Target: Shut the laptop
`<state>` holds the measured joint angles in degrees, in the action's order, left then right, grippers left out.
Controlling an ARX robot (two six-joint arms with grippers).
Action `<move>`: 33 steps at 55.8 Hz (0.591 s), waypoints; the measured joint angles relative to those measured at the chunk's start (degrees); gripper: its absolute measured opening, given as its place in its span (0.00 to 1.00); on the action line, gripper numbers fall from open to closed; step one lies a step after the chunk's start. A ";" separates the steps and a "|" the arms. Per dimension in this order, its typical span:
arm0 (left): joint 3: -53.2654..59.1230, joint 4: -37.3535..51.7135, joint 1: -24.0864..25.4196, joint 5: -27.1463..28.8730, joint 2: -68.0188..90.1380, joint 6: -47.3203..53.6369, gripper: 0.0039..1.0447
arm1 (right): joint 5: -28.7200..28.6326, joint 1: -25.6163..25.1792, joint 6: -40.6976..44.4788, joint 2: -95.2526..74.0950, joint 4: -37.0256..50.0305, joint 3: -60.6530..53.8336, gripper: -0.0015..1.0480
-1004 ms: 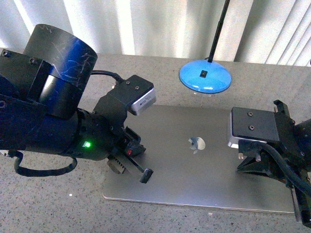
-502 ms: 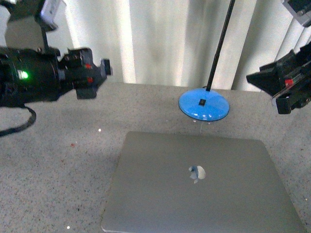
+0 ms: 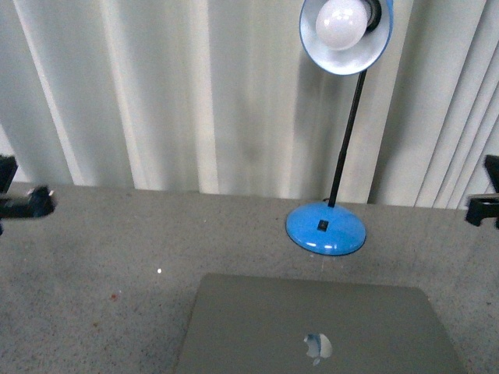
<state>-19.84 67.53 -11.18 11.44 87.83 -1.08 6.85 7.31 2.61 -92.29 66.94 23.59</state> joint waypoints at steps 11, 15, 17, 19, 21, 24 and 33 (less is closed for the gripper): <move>6.62 -1.84 2.38 -3.17 -8.52 0.61 0.03 | -1.33 -1.95 -1.55 8.61 -0.15 -7.56 0.03; 8.70 -3.10 3.56 -3.85 -11.65 0.63 0.03 | -2.14 -2.43 -1.66 11.85 -1.14 -10.10 0.03; 9.81 -3.96 4.09 -4.22 -13.49 0.63 0.03 | -2.49 -2.60 -1.66 13.46 -1.64 -11.15 0.03; 10.58 -4.63 4.37 -4.61 -14.91 0.63 0.03 | -2.78 -2.84 -1.68 15.32 -2.32 -12.20 0.03; 11.47 -5.60 4.76 -5.20 -16.74 0.63 0.03 | -2.91 -3.06 -1.70 16.72 -2.89 -12.98 0.03; 12.48 -6.88 5.20 -5.75 -19.04 0.66 0.03 | -3.28 -3.50 -1.79 18.97 -3.93 -14.27 0.03; 15.26 -11.78 6.99 -7.41 -26.62 0.66 0.03 | -6.47 -7.10 -1.88 26.40 -8.15 -17.62 0.03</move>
<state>-4.58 55.75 -4.19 4.03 61.21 -0.43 0.38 0.21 0.73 -65.89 58.78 5.98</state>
